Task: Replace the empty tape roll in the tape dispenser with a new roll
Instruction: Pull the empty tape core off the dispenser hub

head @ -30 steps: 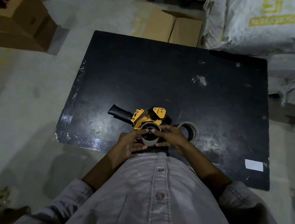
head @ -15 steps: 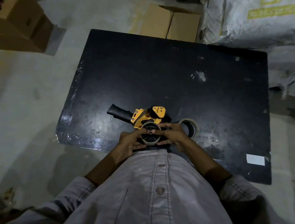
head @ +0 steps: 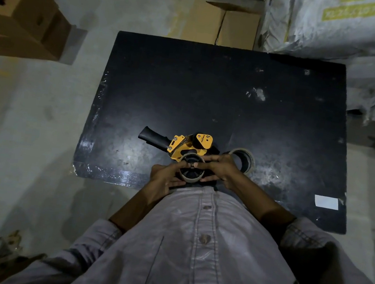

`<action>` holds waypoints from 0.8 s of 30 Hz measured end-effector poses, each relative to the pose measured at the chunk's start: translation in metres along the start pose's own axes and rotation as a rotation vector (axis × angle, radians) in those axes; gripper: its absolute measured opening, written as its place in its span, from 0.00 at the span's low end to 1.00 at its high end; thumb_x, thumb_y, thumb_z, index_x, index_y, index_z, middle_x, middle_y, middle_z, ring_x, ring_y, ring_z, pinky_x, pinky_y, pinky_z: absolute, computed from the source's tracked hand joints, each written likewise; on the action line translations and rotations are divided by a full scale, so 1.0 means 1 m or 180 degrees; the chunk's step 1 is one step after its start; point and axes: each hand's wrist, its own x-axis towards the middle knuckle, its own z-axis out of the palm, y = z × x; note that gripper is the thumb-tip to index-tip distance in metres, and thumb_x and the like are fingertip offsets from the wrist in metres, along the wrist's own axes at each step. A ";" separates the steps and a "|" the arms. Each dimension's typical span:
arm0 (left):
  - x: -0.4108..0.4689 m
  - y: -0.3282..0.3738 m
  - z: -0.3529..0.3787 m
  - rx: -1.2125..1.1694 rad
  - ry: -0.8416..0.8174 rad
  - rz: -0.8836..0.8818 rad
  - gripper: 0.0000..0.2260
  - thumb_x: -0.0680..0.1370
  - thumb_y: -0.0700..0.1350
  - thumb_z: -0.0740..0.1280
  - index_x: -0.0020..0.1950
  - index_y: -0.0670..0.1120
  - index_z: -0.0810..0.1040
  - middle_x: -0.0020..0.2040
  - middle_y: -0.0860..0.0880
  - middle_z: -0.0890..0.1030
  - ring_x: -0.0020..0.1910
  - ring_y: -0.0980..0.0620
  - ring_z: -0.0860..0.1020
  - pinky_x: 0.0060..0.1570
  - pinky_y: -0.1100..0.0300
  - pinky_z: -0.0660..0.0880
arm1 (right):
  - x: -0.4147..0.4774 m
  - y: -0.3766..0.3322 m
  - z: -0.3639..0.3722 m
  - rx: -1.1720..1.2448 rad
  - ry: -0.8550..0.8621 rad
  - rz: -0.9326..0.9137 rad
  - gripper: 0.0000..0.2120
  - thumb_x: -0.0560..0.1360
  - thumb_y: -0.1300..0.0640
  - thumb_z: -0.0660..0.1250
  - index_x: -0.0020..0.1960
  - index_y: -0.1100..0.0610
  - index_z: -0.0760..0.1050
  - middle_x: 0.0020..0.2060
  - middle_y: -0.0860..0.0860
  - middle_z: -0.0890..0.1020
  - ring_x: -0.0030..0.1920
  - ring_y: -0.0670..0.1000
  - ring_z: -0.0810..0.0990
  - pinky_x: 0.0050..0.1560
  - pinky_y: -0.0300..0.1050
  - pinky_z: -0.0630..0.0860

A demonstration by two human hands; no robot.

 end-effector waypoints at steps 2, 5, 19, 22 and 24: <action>0.000 -0.001 -0.001 0.0017 -0.0029 -0.0024 0.19 0.74 0.45 0.85 0.57 0.34 0.87 0.48 0.37 0.91 0.44 0.37 0.91 0.55 0.43 0.89 | -0.001 -0.001 0.001 -0.0094 0.0000 -0.0019 0.20 0.72 0.63 0.86 0.62 0.62 0.87 0.56 0.60 0.90 0.53 0.61 0.92 0.46 0.60 0.90; -0.001 -0.001 -0.005 0.0045 -0.0115 -0.0070 0.21 0.74 0.45 0.85 0.60 0.34 0.87 0.50 0.37 0.91 0.49 0.36 0.91 0.58 0.42 0.89 | -0.003 -0.001 0.002 -0.0258 0.0029 -0.0106 0.17 0.73 0.63 0.85 0.60 0.60 0.88 0.55 0.60 0.91 0.54 0.60 0.92 0.45 0.53 0.91; -0.005 0.000 -0.008 0.0123 -0.0053 -0.0078 0.22 0.72 0.45 0.87 0.59 0.33 0.88 0.49 0.39 0.91 0.45 0.40 0.92 0.41 0.53 0.88 | 0.007 0.006 0.002 -0.0382 0.0196 -0.0128 0.16 0.70 0.60 0.87 0.56 0.57 0.89 0.56 0.55 0.91 0.59 0.54 0.90 0.58 0.51 0.88; -0.001 -0.001 -0.007 0.0073 -0.0036 -0.0065 0.24 0.72 0.47 0.87 0.60 0.33 0.87 0.47 0.40 0.91 0.47 0.39 0.91 0.56 0.44 0.89 | 0.010 0.005 0.003 -0.0300 0.0217 -0.0067 0.21 0.70 0.58 0.87 0.60 0.60 0.87 0.57 0.56 0.91 0.58 0.53 0.89 0.50 0.44 0.84; 0.000 -0.001 -0.006 0.0036 -0.0017 -0.0042 0.24 0.72 0.47 0.86 0.60 0.32 0.87 0.45 0.41 0.90 0.45 0.40 0.91 0.60 0.42 0.88 | 0.012 0.007 0.002 -0.0274 0.0202 -0.0031 0.21 0.71 0.57 0.87 0.61 0.61 0.86 0.57 0.57 0.90 0.54 0.50 0.88 0.47 0.42 0.82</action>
